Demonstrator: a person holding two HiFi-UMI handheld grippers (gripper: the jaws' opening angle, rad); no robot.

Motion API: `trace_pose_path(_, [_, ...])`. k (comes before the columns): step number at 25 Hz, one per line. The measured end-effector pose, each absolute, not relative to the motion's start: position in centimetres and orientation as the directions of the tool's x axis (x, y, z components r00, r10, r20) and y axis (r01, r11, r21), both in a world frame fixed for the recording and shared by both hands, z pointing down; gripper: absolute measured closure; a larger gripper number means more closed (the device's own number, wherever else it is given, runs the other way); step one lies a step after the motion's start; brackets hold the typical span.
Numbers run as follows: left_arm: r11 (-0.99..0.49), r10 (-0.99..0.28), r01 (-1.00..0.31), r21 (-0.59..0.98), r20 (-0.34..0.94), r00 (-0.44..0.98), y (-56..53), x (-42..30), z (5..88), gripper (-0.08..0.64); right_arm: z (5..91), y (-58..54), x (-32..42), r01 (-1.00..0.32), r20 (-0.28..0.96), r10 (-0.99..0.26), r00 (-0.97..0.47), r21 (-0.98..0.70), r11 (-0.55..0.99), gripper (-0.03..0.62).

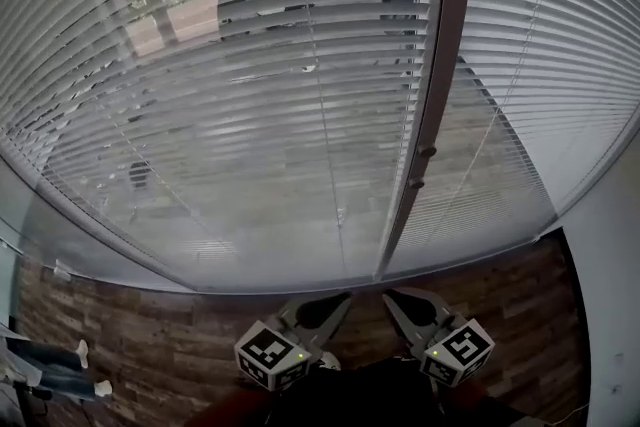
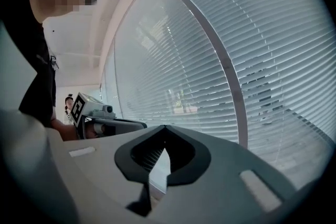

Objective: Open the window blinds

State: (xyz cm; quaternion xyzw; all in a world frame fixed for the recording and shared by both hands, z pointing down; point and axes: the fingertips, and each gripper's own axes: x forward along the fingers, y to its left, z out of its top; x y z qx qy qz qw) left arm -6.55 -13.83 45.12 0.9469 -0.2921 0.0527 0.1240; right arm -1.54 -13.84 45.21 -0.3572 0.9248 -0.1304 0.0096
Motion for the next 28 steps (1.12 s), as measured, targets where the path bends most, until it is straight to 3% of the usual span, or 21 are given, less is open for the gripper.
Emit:
trace_pose_path(10, [-0.797,-0.542,-0.565,0.214,0.16,0.825,-16.4,-7.7,46.4,0.558,45.4,-17.0,-1.6,-0.704,0.127,-0.692,-0.71,-0.154,0.694,0.566])
trace_pose_path(15, [-0.766,-0.58,-0.589,0.257,0.118,0.806,-17.6,-7.4,45.9,0.56,43.7,-21.2,1.9,-0.756,0.131,-0.748,-0.651,-0.016,0.654,0.563])
trace_pose_path(20, [-0.738,-0.611,-0.62,0.267,0.123,0.782,-17.8,-7.8,46.8,0.558,40.7,-26.3,5.6,-0.824,0.1,-0.828,-0.552,0.088,0.56,0.505])
trace_pose_path(28, [-0.721,-0.62,-0.64,0.268,0.164,0.767,-17.3,-8.3,47.2,0.558,36.3,-32.6,8.9,-0.914,0.025,-0.919,-0.393,0.095,0.394,0.417])
